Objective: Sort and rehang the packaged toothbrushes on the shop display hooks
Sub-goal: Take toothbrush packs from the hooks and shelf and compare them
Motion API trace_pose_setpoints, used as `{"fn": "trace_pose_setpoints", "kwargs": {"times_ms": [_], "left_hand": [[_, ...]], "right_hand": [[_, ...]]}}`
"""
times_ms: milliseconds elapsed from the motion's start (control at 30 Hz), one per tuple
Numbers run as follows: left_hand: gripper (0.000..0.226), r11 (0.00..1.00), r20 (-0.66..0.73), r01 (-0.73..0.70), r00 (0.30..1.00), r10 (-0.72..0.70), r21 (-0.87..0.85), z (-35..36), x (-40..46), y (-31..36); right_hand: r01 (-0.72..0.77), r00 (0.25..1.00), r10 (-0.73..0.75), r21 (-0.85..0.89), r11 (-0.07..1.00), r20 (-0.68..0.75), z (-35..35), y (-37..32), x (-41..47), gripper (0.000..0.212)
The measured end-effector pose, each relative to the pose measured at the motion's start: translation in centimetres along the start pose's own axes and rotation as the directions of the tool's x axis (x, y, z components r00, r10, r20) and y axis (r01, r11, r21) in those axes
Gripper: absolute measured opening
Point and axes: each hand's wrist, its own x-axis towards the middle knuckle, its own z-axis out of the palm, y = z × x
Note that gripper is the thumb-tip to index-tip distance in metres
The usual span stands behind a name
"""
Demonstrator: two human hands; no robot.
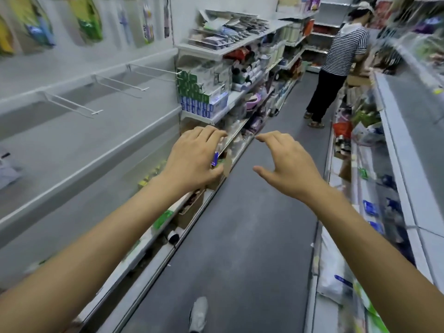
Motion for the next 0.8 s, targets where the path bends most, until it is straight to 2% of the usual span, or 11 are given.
{"fn": "trace_pose_setpoints", "kwargs": {"times_ms": [400,800], "left_hand": [[0.064,0.999,0.062,-0.019,0.998,0.017,0.029,8.2,14.1,-11.2],[0.061,0.998,0.065,0.031,0.997,-0.035,0.056,16.0,25.7,-14.2]], "right_hand": [[-0.040,0.999,0.039,0.034,0.999,0.033,7.1,6.0,16.5,0.064],[0.000,0.999,-0.004,0.074,0.997,0.052,12.3,16.7,28.3,0.065]]}}
